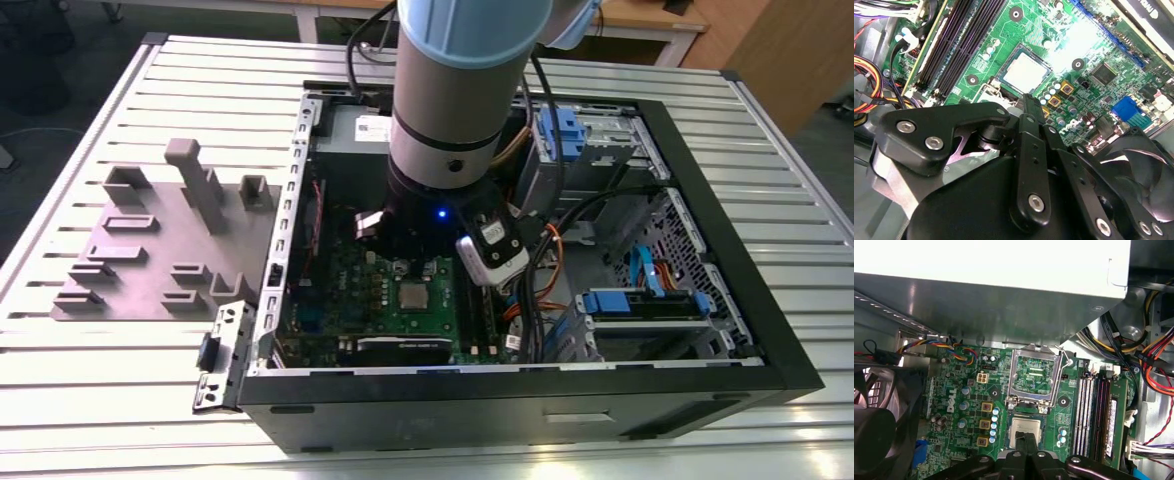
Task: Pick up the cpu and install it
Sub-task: 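Close the cpu cover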
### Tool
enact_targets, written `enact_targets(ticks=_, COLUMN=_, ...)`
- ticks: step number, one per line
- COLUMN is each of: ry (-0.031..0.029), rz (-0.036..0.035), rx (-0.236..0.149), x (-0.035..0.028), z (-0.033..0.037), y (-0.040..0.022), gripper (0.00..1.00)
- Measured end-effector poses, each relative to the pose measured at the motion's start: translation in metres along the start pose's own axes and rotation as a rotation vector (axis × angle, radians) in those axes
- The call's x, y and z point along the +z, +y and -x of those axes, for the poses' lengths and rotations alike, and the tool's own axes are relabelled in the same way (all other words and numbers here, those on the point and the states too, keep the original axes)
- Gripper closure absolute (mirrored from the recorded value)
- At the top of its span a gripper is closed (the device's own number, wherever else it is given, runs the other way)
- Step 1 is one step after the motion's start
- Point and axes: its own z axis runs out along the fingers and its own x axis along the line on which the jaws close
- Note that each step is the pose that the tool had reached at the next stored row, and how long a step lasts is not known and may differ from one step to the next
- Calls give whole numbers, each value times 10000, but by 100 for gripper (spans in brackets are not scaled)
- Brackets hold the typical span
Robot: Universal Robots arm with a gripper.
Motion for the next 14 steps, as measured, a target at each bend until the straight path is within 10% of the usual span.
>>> enact_targets(ticks=14, ry=52, rz=-24, rx=-780, x=0, z=0, y=-4, gripper=89)
